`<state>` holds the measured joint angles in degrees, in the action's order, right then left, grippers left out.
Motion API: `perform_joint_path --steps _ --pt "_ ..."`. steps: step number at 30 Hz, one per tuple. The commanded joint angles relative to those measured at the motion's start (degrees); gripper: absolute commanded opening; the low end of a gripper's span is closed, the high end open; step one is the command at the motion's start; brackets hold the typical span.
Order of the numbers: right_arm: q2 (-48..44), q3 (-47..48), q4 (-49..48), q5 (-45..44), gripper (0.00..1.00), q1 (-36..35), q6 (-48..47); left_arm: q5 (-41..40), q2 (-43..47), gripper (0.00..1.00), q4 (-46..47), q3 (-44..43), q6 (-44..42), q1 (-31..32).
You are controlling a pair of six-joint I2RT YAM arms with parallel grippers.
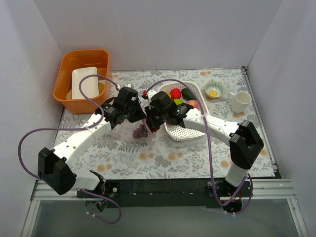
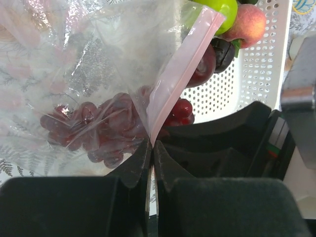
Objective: Place the food in the zip-top bag and seal the zipper
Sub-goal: Place the fake fruit in the zipper food storage bag.
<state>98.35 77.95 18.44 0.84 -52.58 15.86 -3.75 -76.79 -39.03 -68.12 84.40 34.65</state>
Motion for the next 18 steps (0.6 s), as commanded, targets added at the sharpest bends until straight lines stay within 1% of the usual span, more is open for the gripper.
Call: perform_joint_path --steps 1,2,4,5,7,12,15,16,18 --pt "-0.09 5.19 0.01 0.91 0.33 -0.07 -1.36 0.59 3.84 0.00 -0.26 -0.35 0.06 0.15" --pt "0.09 6.06 0.37 1.00 0.41 -0.07 -1.36 0.50 4.02 0.00 -0.09 0.09 0.06 0.15" --pt "-0.78 5.98 0.29 0.74 0.50 -0.07 -1.18 0.15 4.63 0.00 -0.09 0.88 0.33 0.06" --pt "-1.22 5.46 0.20 0.39 0.60 0.02 -0.92 -0.03 4.72 0.00 -0.26 0.97 0.33 0.15" --pt "-3.23 4.93 -0.24 -0.58 0.63 0.54 -0.74 -0.82 5.07 0.00 -0.52 1.14 0.50 0.06" --pt "-8.86 0.90 -2.09 -4.17 0.64 1.86 2.24 -2.05 5.60 0.00 -0.88 1.67 0.94 0.15" --pt "-13.43 -2.27 -1.83 -7.07 0.64 2.74 4.78 -3.28 5.87 0.00 -1.40 1.41 1.03 0.06" --pt "-15.62 -4.89 -1.65 -7.52 0.64 3.35 5.84 -3.63 5.87 0.00 -1.67 1.15 1.03 0.06" --pt "-18.26 -8.24 -1.39 -6.22 0.61 3.79 9.35 -3.90 5.69 0.00 -1.84 1.06 0.77 -0.03"
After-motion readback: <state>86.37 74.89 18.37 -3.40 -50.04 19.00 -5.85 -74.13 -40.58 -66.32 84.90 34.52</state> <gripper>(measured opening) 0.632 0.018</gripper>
